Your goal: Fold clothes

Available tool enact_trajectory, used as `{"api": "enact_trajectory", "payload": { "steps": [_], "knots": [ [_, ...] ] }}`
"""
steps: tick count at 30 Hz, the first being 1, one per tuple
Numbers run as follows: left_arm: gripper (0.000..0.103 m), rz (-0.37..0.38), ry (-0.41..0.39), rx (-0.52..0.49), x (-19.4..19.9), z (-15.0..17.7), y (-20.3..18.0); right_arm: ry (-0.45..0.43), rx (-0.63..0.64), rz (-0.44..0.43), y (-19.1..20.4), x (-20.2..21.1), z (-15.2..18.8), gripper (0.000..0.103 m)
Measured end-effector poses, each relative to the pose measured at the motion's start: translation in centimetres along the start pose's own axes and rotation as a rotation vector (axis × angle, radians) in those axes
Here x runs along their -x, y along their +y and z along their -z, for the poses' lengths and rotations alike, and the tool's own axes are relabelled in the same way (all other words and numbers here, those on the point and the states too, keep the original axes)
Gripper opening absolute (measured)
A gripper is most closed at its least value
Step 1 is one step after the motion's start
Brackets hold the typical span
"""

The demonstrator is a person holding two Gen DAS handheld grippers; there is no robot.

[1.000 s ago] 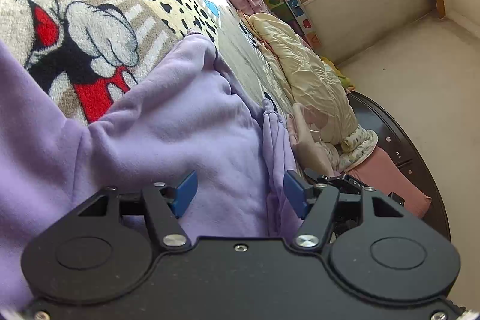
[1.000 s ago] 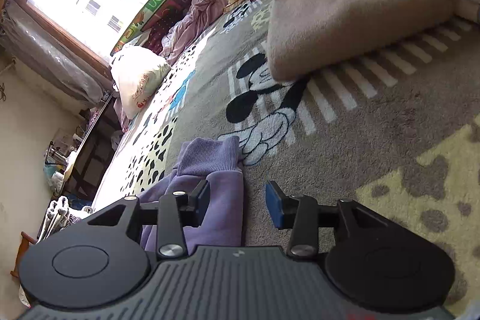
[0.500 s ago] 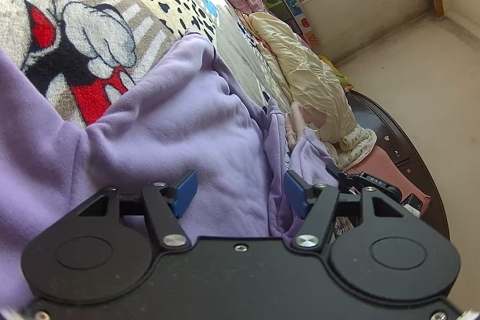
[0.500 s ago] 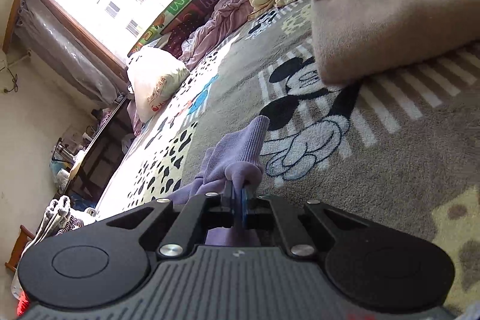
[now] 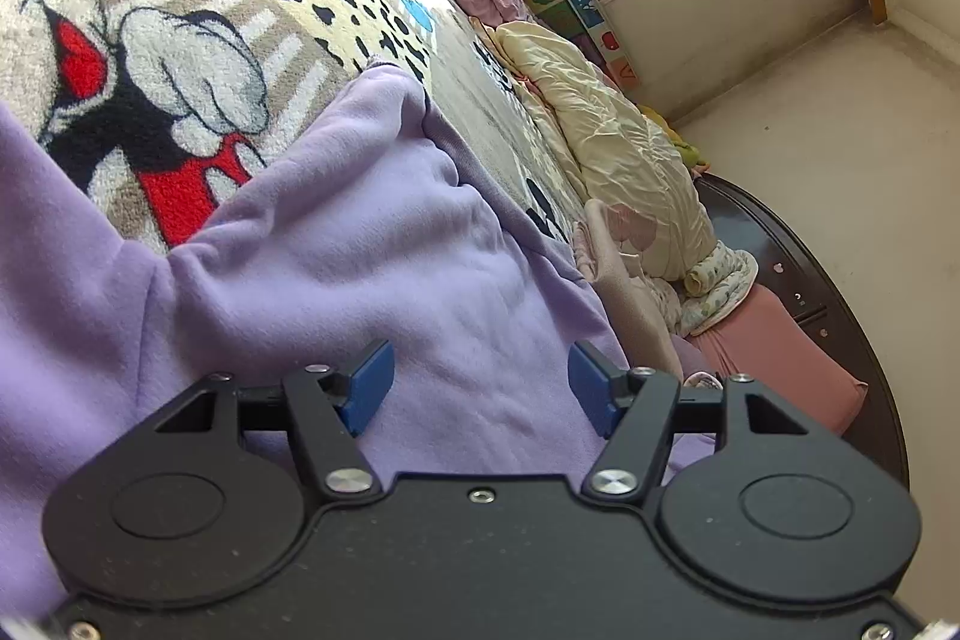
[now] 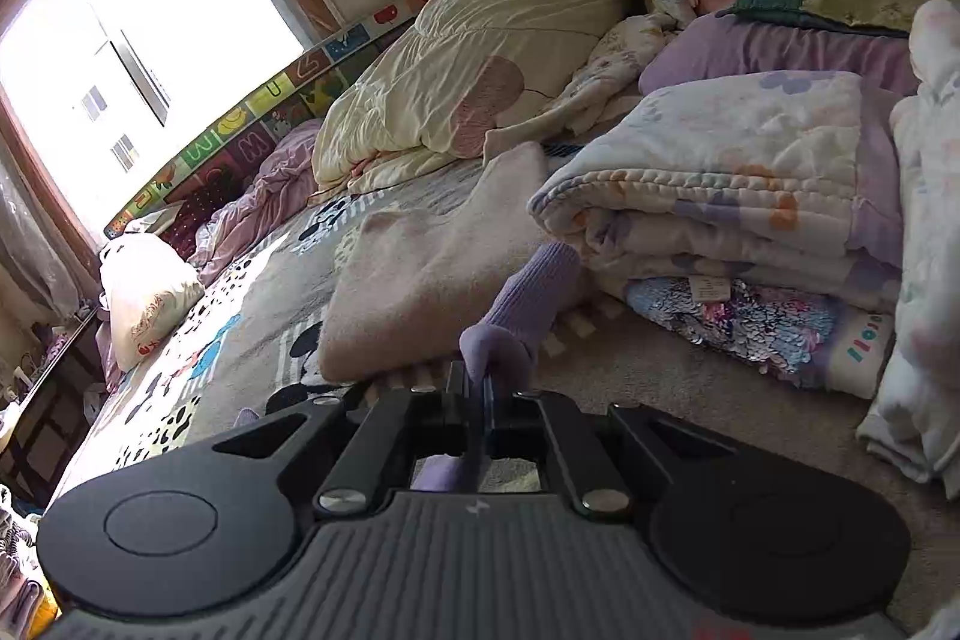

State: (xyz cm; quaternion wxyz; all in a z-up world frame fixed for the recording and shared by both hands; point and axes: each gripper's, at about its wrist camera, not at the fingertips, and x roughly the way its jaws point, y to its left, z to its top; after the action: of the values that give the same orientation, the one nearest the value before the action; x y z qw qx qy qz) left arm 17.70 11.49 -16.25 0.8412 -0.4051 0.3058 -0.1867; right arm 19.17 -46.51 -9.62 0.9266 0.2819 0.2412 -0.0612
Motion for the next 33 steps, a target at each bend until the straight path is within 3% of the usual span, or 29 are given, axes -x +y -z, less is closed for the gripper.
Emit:
{"api": "enact_trajectory", "payload": {
  "steps": [12,21,22,23,27,29,33],
  "knots": [
    [0.065,0.003,0.001,0.002,-0.1,0.1,0.0,0.037,0.127,0.169,-2.5,1.4,3.0,0.006],
    [0.065,0.001,0.005,-0.007,-0.2,0.3,-0.1,0.025,0.216,0.178,-1.5,3.1,2.8,0.006],
    [0.065,0.002,0.007,-0.009,-0.1,0.3,-0.2,0.064,0.246,0.214,-1.4,2.4,2.8,0.011],
    [0.065,0.003,0.009,-0.011,-0.1,0.3,-0.2,0.087,0.258,0.254,-1.5,2.1,2.7,0.023],
    [0.065,0.005,0.019,-0.025,-0.1,0.5,-0.4,0.033,0.278,0.316,-0.8,3.5,2.3,0.027],
    [0.065,0.007,0.035,-0.048,-0.3,1.0,-0.9,0.009,0.339,0.293,0.7,4.6,2.7,0.030],
    [0.065,0.010,0.077,-0.114,-0.5,2.7,-2.2,0.081,0.455,0.065,5.8,6.2,6.1,0.030]
  ]
}}
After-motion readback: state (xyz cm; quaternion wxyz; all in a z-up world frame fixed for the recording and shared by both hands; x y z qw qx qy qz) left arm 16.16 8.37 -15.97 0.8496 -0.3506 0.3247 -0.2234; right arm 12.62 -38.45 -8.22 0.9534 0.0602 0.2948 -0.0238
